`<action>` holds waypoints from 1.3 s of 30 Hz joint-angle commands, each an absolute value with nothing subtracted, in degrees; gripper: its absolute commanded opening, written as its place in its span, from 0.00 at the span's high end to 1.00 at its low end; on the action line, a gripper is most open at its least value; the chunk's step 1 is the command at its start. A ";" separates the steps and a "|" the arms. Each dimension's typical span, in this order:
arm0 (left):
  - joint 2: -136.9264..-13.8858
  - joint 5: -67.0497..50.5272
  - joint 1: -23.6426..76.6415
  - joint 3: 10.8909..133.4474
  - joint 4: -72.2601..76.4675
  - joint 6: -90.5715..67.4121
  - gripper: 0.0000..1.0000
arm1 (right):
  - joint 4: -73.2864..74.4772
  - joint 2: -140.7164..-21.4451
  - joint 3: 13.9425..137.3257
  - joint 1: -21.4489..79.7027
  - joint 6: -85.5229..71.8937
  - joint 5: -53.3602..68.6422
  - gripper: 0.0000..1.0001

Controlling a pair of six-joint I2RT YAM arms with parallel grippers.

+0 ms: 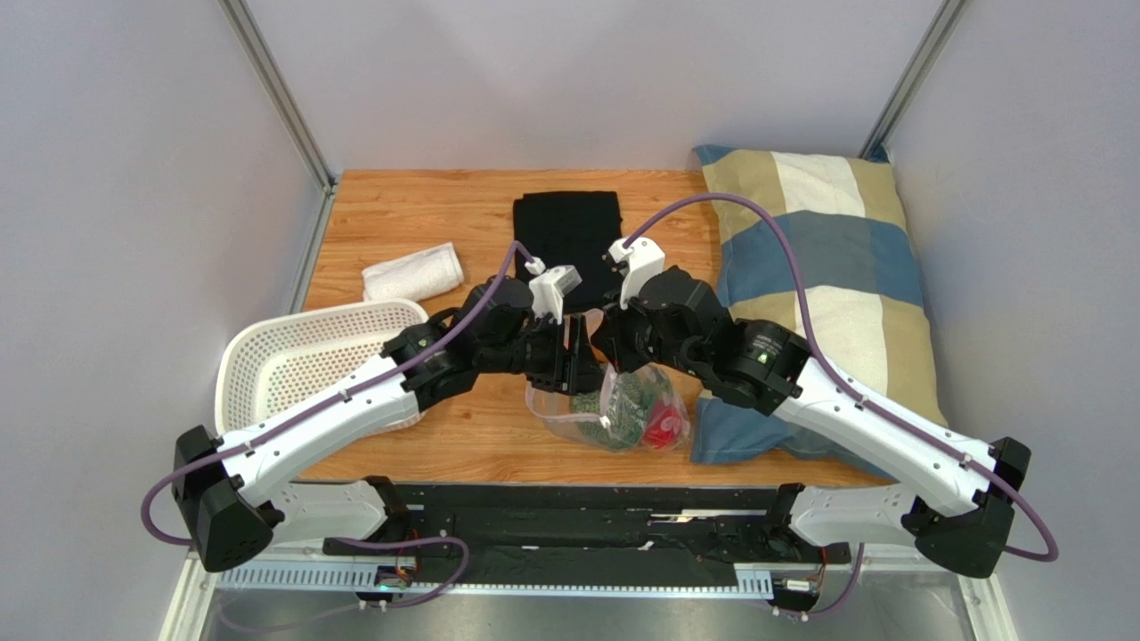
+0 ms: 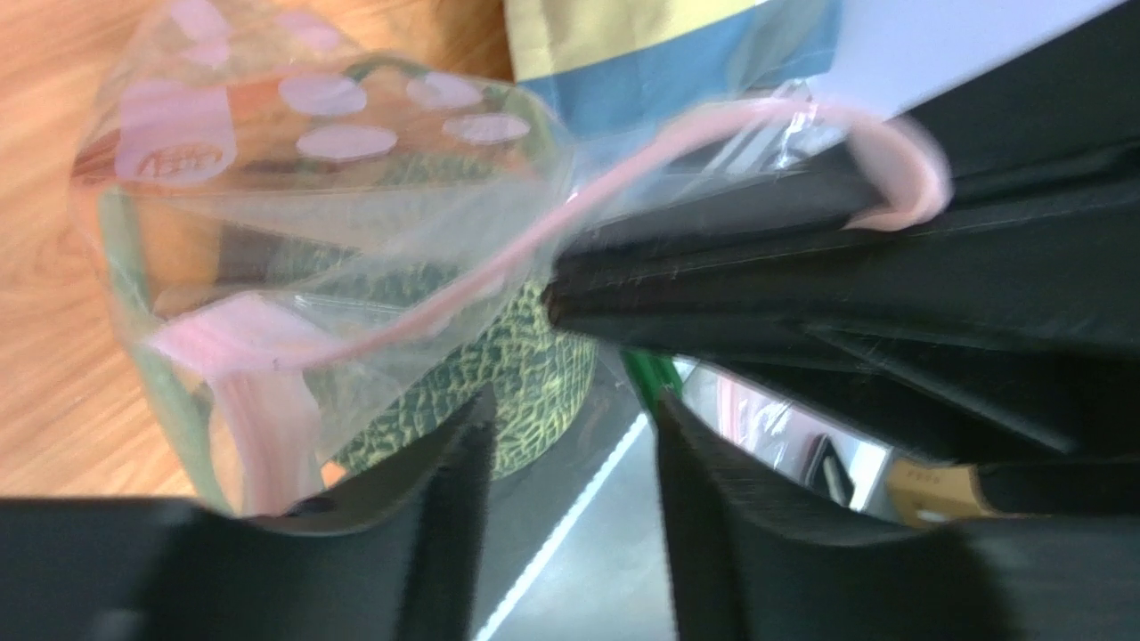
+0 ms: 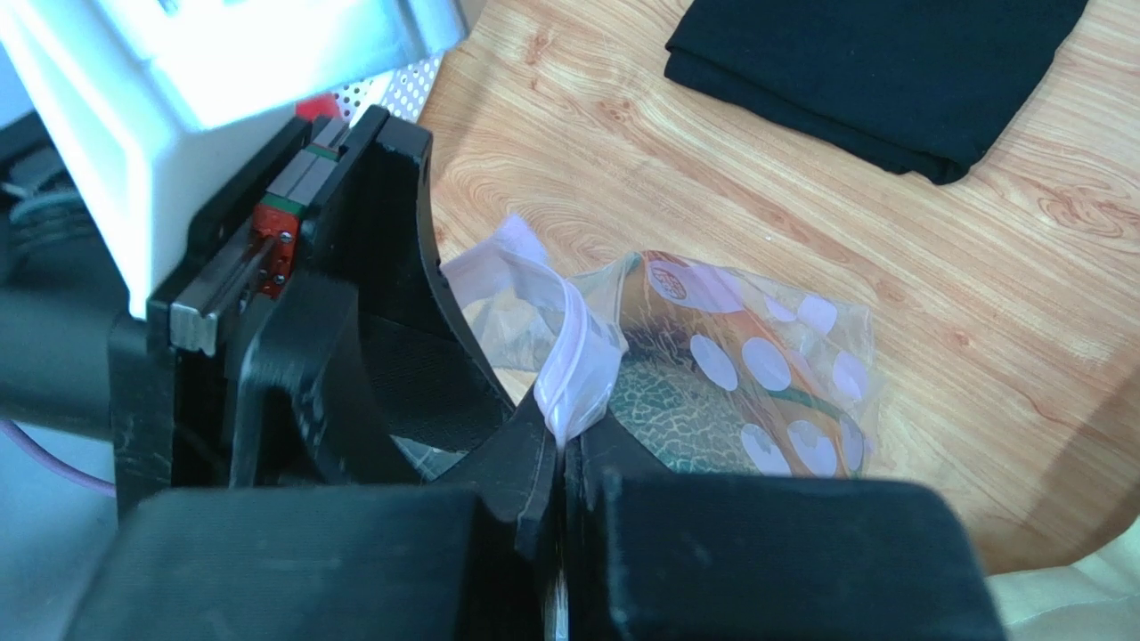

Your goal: Open the zip-top bag and remove the fake food

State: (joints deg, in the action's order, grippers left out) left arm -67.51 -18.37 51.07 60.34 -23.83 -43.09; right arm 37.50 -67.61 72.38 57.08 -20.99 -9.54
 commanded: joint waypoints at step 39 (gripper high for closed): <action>-52.11 -3.15 47.81 54.15 -37.11 -46.76 0.04 | 33.84 -63.90 70.05 51.68 -23.03 2.28 1.00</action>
State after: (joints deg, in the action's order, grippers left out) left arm -49.41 2.61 48.99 57.63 -38.79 -44.73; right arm 37.23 -65.91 69.01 52.36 -23.57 0.99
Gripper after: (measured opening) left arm 0.965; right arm 0.011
